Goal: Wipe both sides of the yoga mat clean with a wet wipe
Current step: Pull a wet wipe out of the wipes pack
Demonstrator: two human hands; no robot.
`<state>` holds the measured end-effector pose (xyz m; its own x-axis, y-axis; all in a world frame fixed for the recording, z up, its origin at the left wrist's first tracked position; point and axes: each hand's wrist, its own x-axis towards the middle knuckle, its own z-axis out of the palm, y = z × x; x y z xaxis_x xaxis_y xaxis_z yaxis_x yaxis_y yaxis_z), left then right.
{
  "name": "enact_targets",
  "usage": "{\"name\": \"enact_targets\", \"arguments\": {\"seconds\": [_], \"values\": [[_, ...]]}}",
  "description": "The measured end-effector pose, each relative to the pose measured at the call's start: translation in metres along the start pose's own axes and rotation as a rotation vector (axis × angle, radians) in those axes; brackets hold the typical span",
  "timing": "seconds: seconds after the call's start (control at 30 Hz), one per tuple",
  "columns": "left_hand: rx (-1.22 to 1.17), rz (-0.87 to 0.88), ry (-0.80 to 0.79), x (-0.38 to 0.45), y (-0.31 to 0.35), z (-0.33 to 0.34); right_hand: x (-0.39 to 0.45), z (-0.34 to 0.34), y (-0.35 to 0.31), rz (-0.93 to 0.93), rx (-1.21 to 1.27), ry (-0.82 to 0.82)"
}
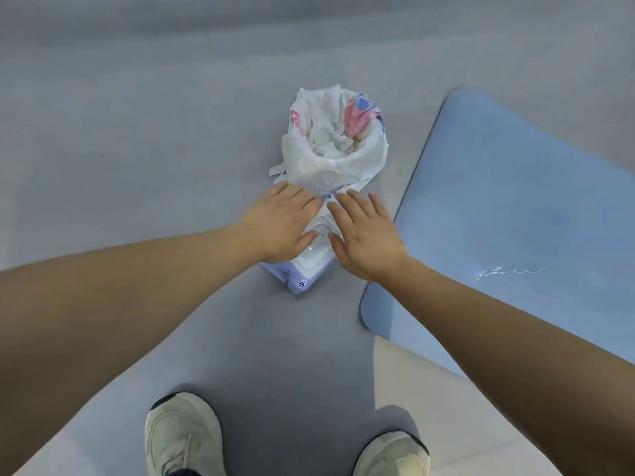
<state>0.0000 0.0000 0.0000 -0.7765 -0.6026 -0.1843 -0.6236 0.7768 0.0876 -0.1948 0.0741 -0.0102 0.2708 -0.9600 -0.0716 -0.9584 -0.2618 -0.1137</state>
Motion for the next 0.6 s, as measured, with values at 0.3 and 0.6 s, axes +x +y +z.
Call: {"name": "enact_targets", "arguments": {"seconds": [0.3,0.6], "values": [[-0.192,0.053,-0.066,-0.003,0.003,0.024,-0.015,0.023,0.004,-0.121,0.069,0.004],[-0.085,0.358,0.089,-0.008,-0.009,0.029,-0.025,0.030,0.022,-0.180,0.020,-0.050]]}}
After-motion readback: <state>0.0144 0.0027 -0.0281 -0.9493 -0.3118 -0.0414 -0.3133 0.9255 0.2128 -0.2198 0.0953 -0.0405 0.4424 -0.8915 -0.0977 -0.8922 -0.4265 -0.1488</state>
